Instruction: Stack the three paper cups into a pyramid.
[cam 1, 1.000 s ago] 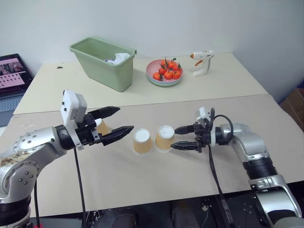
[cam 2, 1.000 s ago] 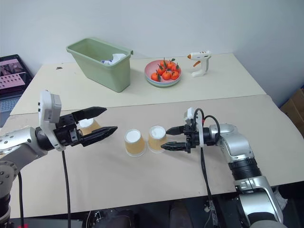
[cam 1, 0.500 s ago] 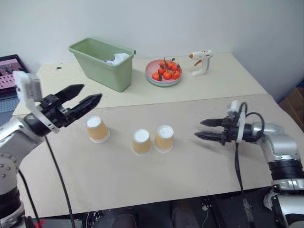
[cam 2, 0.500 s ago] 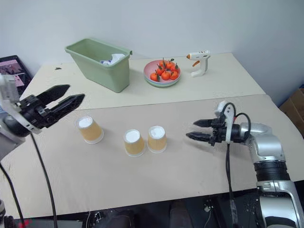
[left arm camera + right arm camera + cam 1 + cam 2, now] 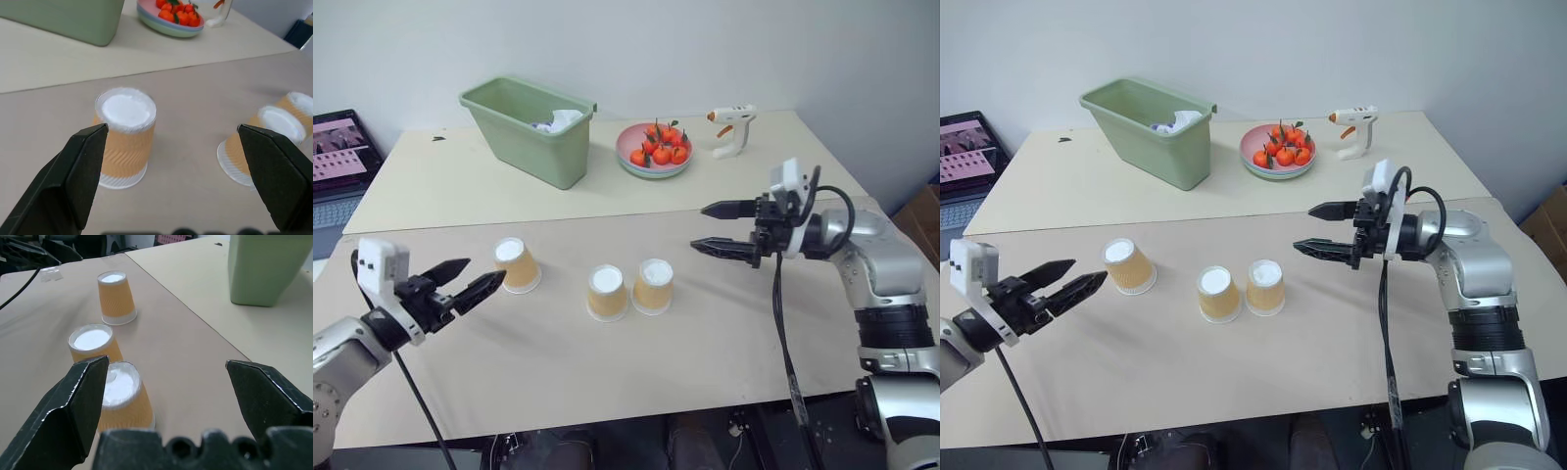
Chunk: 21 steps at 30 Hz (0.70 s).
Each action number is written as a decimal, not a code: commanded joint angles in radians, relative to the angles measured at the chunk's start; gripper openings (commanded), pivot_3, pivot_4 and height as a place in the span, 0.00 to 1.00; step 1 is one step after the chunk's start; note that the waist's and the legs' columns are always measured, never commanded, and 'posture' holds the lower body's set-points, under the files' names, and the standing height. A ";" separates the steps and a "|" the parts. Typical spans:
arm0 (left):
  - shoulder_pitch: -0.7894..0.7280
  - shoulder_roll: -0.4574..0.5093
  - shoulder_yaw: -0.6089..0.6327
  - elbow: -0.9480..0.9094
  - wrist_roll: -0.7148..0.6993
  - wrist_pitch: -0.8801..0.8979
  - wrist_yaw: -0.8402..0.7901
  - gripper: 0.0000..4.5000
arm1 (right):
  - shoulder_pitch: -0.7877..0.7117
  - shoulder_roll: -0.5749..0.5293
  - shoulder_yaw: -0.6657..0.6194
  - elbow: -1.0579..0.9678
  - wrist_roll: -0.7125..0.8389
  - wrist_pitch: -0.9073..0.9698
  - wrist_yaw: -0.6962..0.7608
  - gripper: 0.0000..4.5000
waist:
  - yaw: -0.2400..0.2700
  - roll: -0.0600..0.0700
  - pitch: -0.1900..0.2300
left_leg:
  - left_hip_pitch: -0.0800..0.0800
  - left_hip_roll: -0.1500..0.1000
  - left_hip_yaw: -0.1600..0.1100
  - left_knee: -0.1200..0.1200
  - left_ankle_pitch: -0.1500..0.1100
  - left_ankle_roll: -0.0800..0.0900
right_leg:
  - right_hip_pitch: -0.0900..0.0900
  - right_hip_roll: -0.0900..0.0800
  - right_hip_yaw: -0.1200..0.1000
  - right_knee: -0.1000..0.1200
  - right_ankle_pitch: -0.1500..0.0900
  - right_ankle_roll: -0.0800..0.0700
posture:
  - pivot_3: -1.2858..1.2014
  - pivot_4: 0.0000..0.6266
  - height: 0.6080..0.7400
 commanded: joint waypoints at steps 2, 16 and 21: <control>0.013 0.002 -0.058 0.033 0.139 -0.075 -0.004 1.00 | -0.029 0.022 0.008 -0.031 0.019 -0.001 0.005 0.99 | 0.000 0.000 0.000 | -0.001 0.000 0.000 0.000 0.000 0.000 | -0.001 0.000 0.000 0.000 0.000 0.000 | 0.52 0.24 0.89; -0.227 -0.033 -0.228 0.233 0.294 -0.139 -0.032 1.00 | -0.012 0.033 0.012 -0.080 0.031 0.007 0.002 0.99 | -0.002 0.000 0.000 | -0.001 0.001 0.000 0.000 0.000 0.000 | -0.001 0.001 0.000 0.000 0.000 -0.001 | 0.52 0.24 0.89; -0.308 -0.042 -0.281 0.311 0.337 -0.166 -0.057 1.00 | 0.004 0.019 -0.009 -0.087 0.033 0.006 -0.007 0.99 | -0.003 0.000 0.000 | -0.001 0.001 0.000 0.000 0.000 0.000 | -0.003 0.001 0.000 0.000 0.000 -0.001 | 0.52 0.24 0.89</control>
